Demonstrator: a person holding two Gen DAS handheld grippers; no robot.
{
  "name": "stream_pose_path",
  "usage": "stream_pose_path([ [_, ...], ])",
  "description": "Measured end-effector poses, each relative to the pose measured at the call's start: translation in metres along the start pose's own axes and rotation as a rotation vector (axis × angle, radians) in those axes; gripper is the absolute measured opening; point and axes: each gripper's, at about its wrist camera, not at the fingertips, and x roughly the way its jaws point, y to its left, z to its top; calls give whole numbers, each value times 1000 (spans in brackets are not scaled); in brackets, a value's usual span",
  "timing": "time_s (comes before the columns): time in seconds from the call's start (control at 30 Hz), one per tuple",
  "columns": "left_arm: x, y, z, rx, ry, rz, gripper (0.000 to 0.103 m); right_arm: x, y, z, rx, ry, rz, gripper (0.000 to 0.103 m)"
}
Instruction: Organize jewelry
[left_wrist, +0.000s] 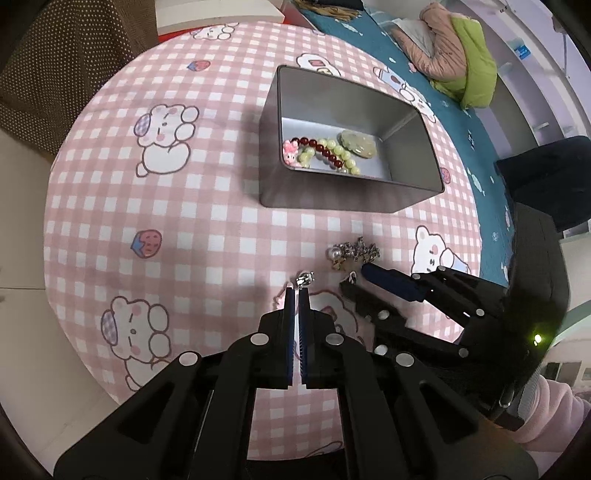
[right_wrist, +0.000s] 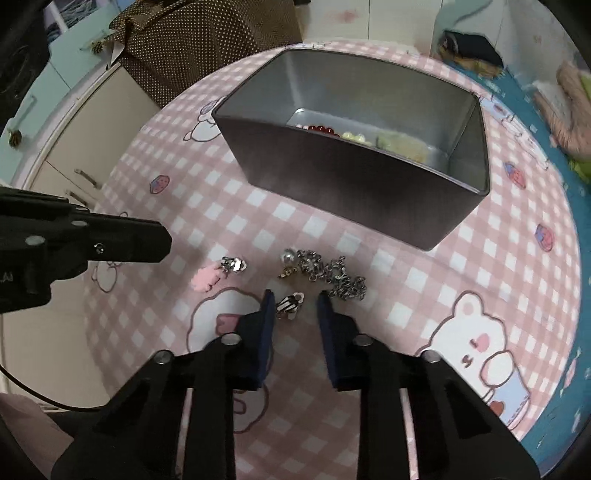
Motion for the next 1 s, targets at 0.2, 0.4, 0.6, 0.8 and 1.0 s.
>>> stream_pose_path([
  [0.2, 10, 0, -1, 10, 23, -1, 3, 0, -9, -1, 57, -7, 8, 11],
  [0.4, 28, 0, -2, 29, 70, 31, 36, -14, -20, -2, 105, -26, 5, 6],
  [0.6, 41, -4, -7, 51, 84, 75, 32, -18, -28, -1, 154, -41, 15, 6],
  [0.8, 47, -10, -7, 36, 93, 75, 15, -23, -36, -9, 185, -49, 20, 6],
  [1.0, 35, -3, -9, 8, 74, 55, 15, -29, -44, -10, 217, -57, 34, 6],
])
